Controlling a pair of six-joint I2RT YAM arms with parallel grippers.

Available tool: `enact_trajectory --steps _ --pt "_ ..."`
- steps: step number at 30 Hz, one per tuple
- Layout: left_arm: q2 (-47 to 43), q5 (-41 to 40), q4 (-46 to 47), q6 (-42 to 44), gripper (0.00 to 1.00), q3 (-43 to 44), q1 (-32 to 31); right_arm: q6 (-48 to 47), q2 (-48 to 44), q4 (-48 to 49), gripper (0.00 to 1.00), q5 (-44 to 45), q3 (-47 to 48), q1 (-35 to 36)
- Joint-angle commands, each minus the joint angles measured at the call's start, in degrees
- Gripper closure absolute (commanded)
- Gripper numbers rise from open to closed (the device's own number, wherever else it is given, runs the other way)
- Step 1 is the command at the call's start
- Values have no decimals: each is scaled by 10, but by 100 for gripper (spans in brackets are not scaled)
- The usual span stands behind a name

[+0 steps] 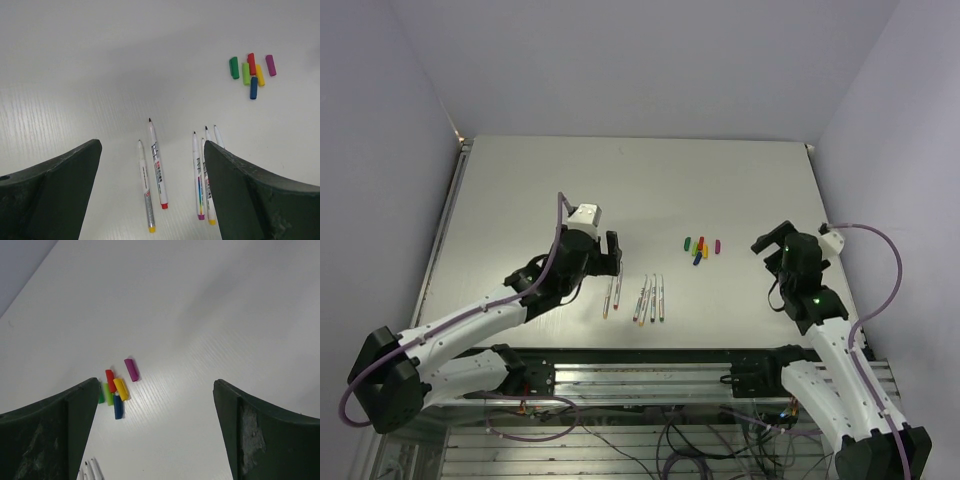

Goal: Insert the pens into the pen caps

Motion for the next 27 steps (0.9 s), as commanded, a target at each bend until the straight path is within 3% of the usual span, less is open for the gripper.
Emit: enact_trajectory --steps 1,4,11,18,22,24,27 --pt "17 7 -43 -40 6 24 -4 -54 -6 74 7 -50 -27 -2" --pt "15 25 -31 -35 5 12 -4 -57 -5 73 5 -38 -29 -2" --pt "51 -13 -101 -62 6 35 -4 -92 -26 113 0 -21 -24 -2" --pt "55 8 -104 -64 3 28 -4 -81 1 106 5 64 -14 -3" --pt "57 3 -109 -80 25 15 -4 -99 22 96 5 52 -1 -2" --pt "60 6 -112 -84 35 10 -4 -107 20 109 17 26 -2 -2" --pt "66 12 -111 -89 44 1 -4 -102 5 135 54 10 -15 -2"
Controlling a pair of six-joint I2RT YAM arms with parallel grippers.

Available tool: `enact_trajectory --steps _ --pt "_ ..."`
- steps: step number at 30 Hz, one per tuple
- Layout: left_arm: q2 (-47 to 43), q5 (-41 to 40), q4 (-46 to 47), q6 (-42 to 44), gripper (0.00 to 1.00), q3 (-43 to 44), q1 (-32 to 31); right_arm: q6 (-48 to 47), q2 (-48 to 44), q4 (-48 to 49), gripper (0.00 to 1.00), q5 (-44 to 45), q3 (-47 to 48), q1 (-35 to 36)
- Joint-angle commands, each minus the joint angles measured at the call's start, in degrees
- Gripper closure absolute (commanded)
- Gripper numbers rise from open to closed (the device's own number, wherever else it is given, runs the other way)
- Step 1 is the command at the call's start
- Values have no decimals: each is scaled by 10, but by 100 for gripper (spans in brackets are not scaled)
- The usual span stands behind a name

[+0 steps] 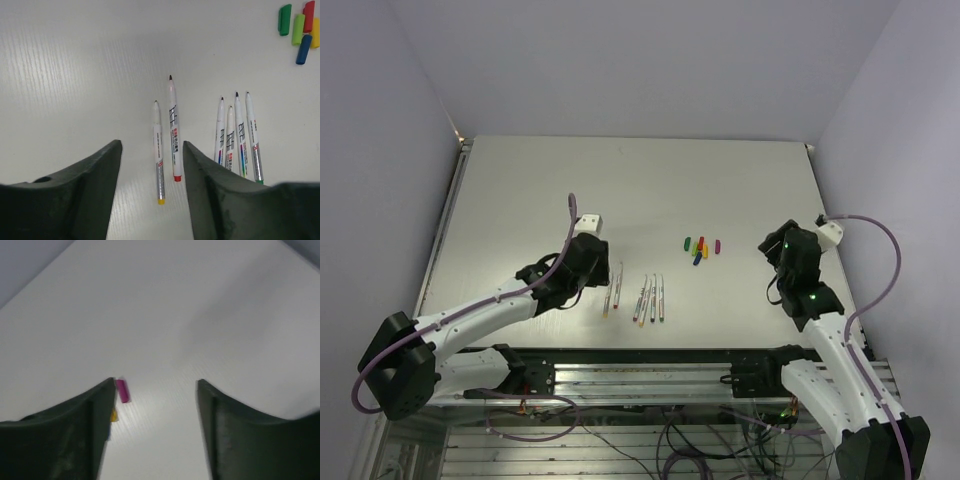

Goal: Insert the pens into the pen caps

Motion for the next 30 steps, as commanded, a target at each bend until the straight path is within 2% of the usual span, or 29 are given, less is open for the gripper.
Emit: enact_trajectory --steps 1,2,3,5,6,7,9,10,11,12,14,18,22,30 --pt "6 13 -2 -15 50 -18 -2 -3 -24 41 68 -15 0 -2" --pt "6 15 1 -15 56 -22 -2 -4 -29 48 82 -13 -4 -2" --pt "6 17 4 -15 59 -26 -2 -8 -34 55 87 -12 -7 -2" --pt "7 23 10 -13 61 -32 -2 -16 -38 61 89 -15 -9 -3" --pt "9 26 12 -13 60 -34 -2 -19 -38 62 79 -18 -9 -2" --pt "9 28 14 -14 54 -35 -2 -28 -38 65 64 -27 -9 -2" --pt "8 34 22 -13 32 -42 -2 -44 -40 77 54 -52 -12 -2" --pt "8 35 26 -14 17 -45 -2 -50 -41 87 49 -66 -16 -3" --pt "8 36 28 -15 10 -48 -2 -53 -42 97 42 -77 -21 -2" --pt "9 37 29 -15 9 -50 -2 -54 -44 109 35 -86 -25 -3" --pt "15 42 28 -17 10 -52 -2 -52 -43 127 32 -95 -32 -2" --pt "26 55 34 -26 13 -59 -2 -41 -34 124 37 -81 -26 -2" --pt "48 47 34 -33 19 -59 -2 -30 -21 105 38 -53 -15 -2" --pt "114 27 41 -6 24 -26 -11 -18 -28 91 44 -64 -18 -3"
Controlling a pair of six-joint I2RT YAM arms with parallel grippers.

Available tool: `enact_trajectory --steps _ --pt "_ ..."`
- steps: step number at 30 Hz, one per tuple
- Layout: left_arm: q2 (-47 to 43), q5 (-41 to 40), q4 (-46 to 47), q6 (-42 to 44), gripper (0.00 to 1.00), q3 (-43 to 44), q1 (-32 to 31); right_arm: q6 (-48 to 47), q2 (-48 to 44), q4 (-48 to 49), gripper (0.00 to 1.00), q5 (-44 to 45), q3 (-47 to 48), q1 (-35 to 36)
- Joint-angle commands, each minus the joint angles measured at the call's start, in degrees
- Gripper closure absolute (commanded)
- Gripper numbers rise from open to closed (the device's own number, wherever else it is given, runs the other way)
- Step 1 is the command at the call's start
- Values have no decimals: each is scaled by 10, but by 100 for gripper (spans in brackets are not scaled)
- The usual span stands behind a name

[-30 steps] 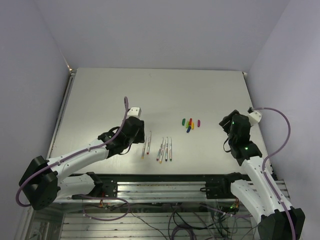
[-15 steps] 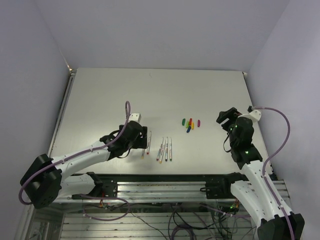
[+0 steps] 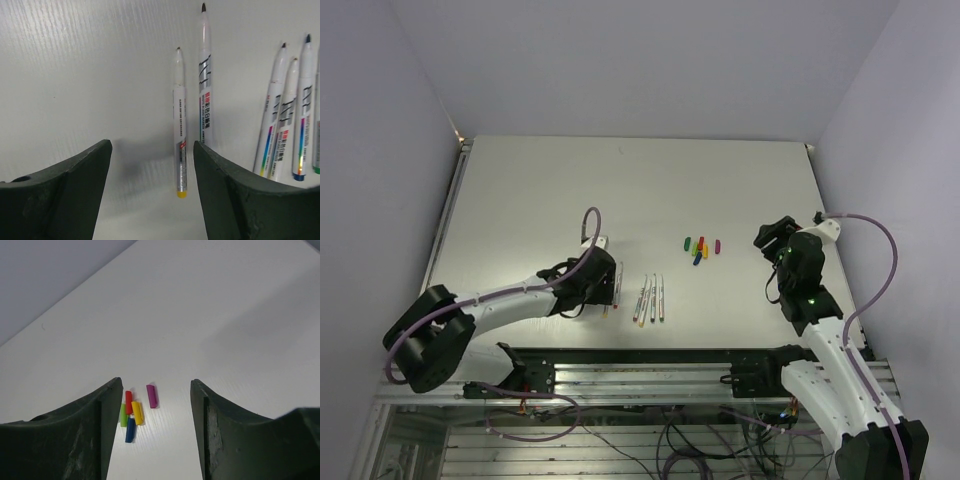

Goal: Insert the pens into the pen caps

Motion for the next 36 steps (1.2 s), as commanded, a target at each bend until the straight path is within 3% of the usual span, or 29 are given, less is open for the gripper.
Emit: enact_trajectory --steps 1,21,36 --pt "26 -19 21 10 24 30 -11 10 -14 -2 44 0 7 -3" --pt "88 -79 0 1 32 63 -30 22 -16 -14 46 -21 6 -3" --pt "143 -98 -122 -21 40 114 -52 25 -15 -15 46 -24 11 -2"
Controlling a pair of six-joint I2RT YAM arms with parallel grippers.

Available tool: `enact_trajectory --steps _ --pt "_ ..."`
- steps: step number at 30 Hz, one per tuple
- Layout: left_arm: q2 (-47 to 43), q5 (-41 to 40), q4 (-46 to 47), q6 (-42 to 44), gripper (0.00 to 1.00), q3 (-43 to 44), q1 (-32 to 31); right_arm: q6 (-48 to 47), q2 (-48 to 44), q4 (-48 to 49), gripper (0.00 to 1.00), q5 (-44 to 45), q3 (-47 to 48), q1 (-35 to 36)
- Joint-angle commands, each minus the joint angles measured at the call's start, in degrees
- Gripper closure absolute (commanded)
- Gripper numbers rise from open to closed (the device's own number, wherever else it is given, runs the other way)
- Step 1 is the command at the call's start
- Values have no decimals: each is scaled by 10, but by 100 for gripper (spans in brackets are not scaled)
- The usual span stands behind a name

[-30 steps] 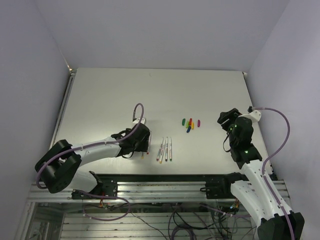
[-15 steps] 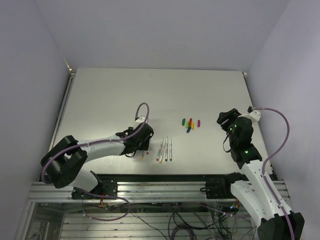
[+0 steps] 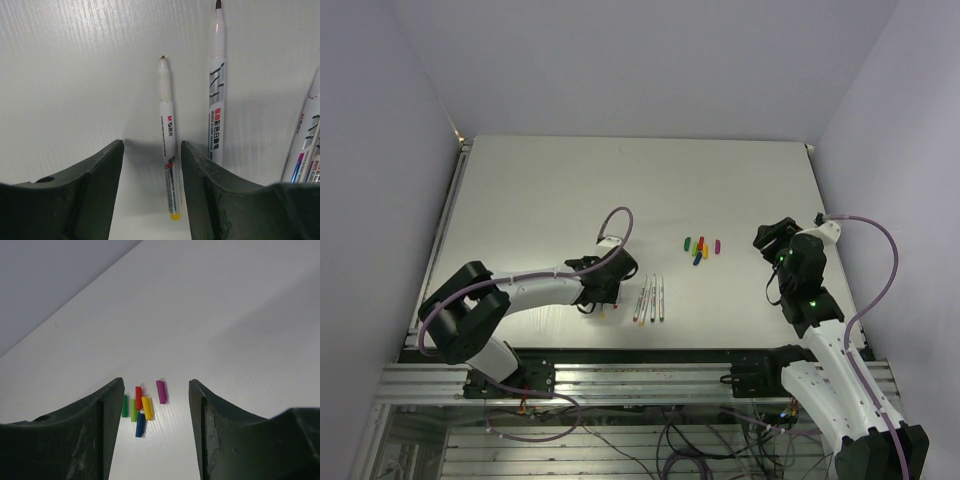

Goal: Insert the pens into the pen caps

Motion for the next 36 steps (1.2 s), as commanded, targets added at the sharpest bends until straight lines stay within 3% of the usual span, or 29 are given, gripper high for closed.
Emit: enact_trajectory --steps 1,7,15,16,17,18,19,29,36 --pt "14 -9 -58 -21 41 23 -9 1 0 -5 46 -4 11 -2" --pt "16 16 -100 -52 47 21 -16 -3 -2 -8 46 1 13 -3" --pt "67 9 -83 -63 53 31 -16 -6 14 0 46 -8 12 -2" --pt "75 10 -83 -69 56 32 -16 -8 16 -1 46 -8 13 -2" --pt "85 10 -82 -74 65 34 -16 -10 19 -2 46 -9 14 -2" --pt "94 12 -80 -78 81 34 -16 -11 19 -3 46 -8 15 -3" --pt "101 13 -79 -84 87 35 -17 -11 20 -5 46 -4 16 -2" --pt "102 13 -74 -69 93 40 -16 -39 28 -27 46 4 25 -2" --pt "44 -48 -92 -18 93 70 -16 -54 75 -43 65 -33 39 -2"
